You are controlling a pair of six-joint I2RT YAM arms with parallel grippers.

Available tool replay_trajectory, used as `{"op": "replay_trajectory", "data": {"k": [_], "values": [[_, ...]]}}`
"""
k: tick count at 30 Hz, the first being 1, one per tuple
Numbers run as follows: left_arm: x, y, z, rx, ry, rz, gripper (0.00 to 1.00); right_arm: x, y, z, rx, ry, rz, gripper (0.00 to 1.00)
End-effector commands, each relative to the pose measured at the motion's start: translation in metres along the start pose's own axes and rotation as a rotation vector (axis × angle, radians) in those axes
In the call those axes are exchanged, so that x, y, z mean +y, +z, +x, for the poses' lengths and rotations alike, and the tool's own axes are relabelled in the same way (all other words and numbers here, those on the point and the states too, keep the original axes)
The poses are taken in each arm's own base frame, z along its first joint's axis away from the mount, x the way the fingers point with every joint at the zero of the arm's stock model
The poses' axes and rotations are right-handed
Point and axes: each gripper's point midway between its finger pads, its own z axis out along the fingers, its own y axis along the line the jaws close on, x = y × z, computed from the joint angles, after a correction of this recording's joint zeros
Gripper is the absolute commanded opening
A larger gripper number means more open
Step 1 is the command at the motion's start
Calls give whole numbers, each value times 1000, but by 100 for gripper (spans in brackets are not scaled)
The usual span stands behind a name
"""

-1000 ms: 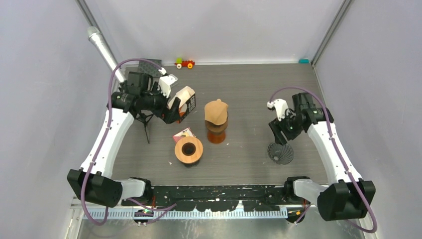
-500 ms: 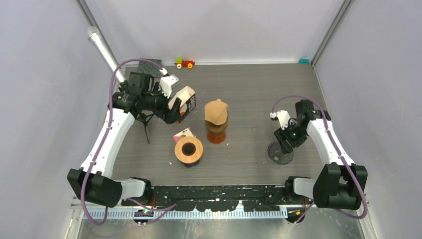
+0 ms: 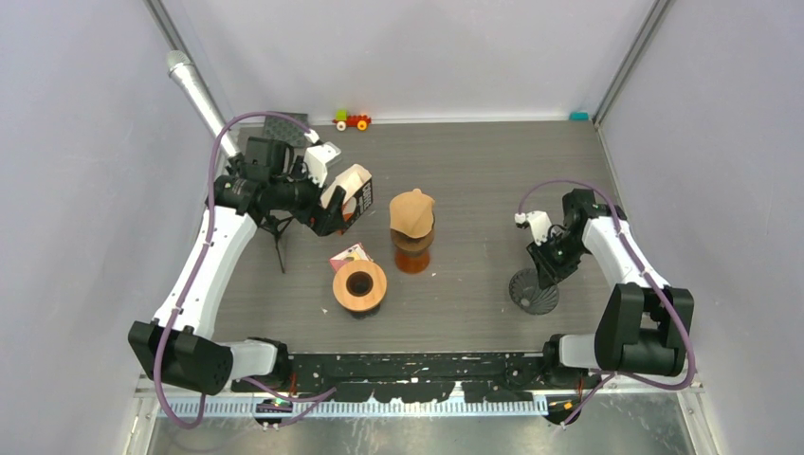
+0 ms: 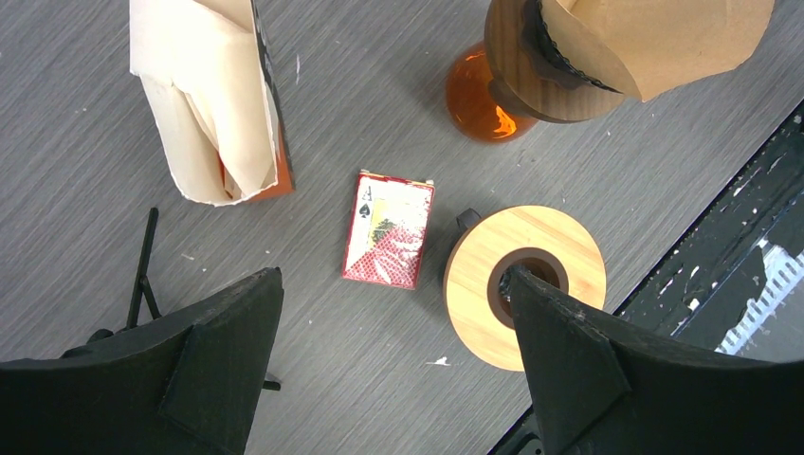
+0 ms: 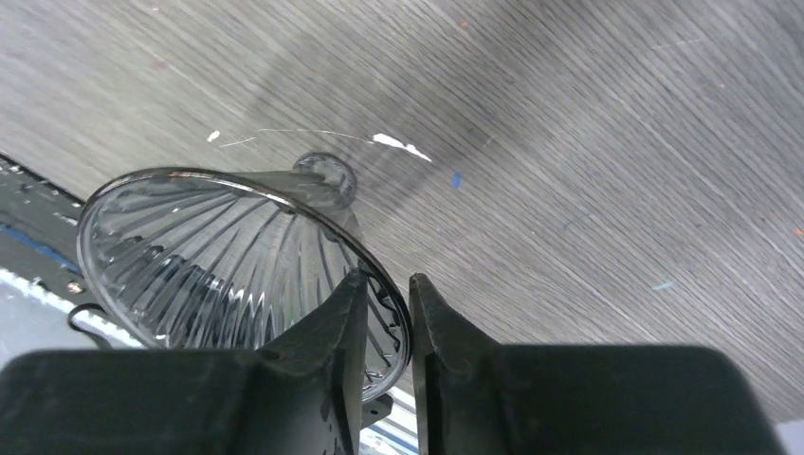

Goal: Place the coffee filter in the dripper
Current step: Pick up the coffee dripper from the center of the board.

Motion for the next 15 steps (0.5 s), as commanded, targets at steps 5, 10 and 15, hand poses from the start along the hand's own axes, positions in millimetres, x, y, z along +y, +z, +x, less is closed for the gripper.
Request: {"op": "replay_trajectory", "data": {"k": [5,10,15], "values": [[2,-7,-11,-33,61,-21,92,5,-18,-27,-102,13,-48,1],[8,-12,-19,-68,87,-69,92,23,-51,-53,-196,2,-120,0],[7,-22,-38,-141,109,-90,95,63,-89,-95,-263,-126,-187,0]]}}
